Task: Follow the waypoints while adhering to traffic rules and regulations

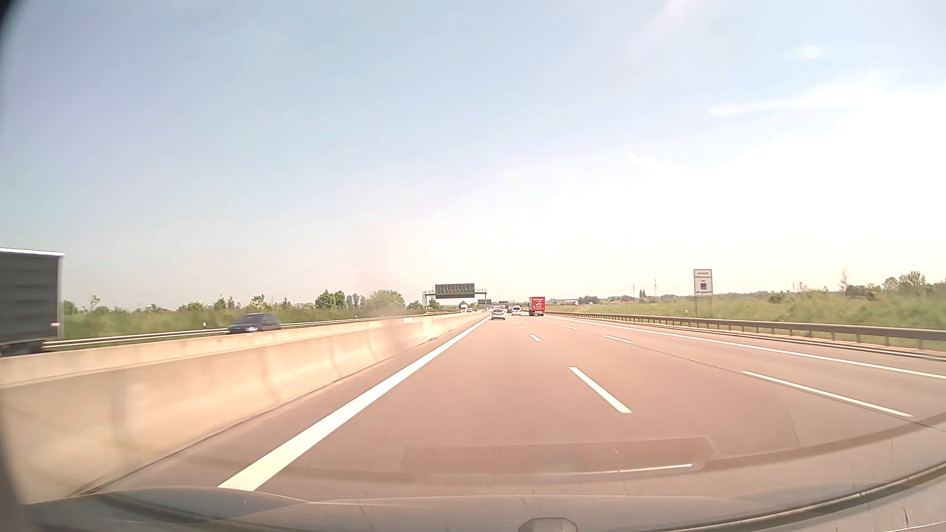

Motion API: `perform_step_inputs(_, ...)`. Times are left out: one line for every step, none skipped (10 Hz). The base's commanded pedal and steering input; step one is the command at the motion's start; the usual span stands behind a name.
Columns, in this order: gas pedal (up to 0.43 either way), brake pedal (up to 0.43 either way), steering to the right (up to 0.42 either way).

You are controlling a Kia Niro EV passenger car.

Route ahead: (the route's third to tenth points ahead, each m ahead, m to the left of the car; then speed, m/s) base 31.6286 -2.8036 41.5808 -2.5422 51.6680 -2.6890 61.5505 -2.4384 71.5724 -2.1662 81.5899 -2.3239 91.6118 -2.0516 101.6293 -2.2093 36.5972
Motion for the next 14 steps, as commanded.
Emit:
perform_step_inputs(0.398,0.000,0.001)
perform_step_inputs(0.398,0.000,0.001)
perform_step_inputs(0.398,0.000,0.001)
perform_step_inputs(0.398,0.000,0.001)
perform_step_inputs(0.398,0.000,0.002)
perform_step_inputs(0.398,0.000,0.002)
perform_step_inputs(0.390,0.000,0.001)
perform_step_inputs(0.390,0.000,0.001)
perform_step_inputs(0.390,0.000,0.001)
perform_step_inputs(0.390,0.000,0.001)
perform_step_inputs(0.390,0.000,0.001)
perform_step_inputs(0.390,0.000,0.001)
perform_step_inputs(0.390,0.000,0.001)
perform_step_inputs(0.378,0.000,0.001)
